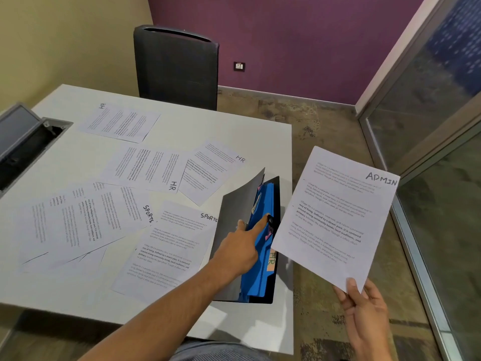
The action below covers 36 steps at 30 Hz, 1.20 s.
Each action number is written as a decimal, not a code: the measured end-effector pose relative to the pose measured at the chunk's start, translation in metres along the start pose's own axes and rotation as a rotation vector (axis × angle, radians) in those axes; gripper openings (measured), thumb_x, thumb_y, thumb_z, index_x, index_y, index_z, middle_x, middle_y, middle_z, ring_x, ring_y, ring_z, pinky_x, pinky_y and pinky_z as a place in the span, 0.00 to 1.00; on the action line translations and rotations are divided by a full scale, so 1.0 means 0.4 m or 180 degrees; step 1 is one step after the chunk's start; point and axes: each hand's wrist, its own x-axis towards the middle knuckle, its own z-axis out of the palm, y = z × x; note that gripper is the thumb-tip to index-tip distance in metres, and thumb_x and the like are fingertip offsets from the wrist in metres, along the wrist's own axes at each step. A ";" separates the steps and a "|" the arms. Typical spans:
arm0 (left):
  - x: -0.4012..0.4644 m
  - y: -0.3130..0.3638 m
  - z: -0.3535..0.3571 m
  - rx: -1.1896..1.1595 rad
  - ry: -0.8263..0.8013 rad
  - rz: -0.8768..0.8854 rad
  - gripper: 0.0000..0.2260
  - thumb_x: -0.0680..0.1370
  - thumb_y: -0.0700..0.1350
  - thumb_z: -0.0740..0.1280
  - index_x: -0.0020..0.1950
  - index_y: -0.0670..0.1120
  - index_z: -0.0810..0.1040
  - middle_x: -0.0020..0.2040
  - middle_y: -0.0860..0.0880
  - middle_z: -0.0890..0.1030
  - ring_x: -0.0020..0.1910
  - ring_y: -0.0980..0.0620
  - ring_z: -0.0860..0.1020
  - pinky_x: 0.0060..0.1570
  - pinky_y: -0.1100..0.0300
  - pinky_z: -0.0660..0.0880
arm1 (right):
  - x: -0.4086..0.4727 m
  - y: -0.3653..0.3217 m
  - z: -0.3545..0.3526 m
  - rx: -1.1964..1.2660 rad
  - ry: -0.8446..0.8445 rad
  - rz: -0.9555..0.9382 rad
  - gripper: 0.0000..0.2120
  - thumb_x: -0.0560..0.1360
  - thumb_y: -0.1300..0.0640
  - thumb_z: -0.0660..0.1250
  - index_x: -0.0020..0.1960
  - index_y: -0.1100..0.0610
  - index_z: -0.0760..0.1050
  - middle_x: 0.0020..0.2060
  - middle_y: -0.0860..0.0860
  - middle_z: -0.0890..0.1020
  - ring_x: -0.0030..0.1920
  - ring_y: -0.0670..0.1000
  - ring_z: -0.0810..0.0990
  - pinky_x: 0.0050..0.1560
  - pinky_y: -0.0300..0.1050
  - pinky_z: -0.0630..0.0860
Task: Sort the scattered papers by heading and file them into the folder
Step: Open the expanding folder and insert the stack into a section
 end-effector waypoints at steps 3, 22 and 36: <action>0.005 0.004 0.001 0.0045 -0.0040 -0.0032 0.33 0.81 0.40 0.58 0.78 0.64 0.46 0.79 0.37 0.51 0.59 0.36 0.77 0.55 0.50 0.78 | 0.004 -0.008 -0.002 0.0016 0.0092 -0.0107 0.10 0.79 0.69 0.62 0.52 0.56 0.77 0.47 0.48 0.87 0.46 0.47 0.86 0.43 0.41 0.83; 0.035 -0.022 0.010 -0.0108 0.0042 0.0126 0.31 0.81 0.40 0.58 0.79 0.59 0.50 0.76 0.40 0.60 0.55 0.41 0.79 0.54 0.53 0.78 | -0.017 -0.028 0.010 -0.0009 0.0201 -0.0297 0.06 0.75 0.64 0.68 0.51 0.57 0.77 0.51 0.51 0.85 0.45 0.47 0.86 0.41 0.39 0.83; 0.017 -0.067 -0.013 -0.0446 0.0473 0.0059 0.28 0.79 0.40 0.61 0.78 0.51 0.58 0.61 0.46 0.77 0.51 0.48 0.78 0.51 0.54 0.78 | -0.032 -0.028 0.017 0.0087 0.0012 -0.0317 0.13 0.67 0.59 0.69 0.51 0.56 0.77 0.48 0.48 0.86 0.47 0.47 0.86 0.42 0.40 0.83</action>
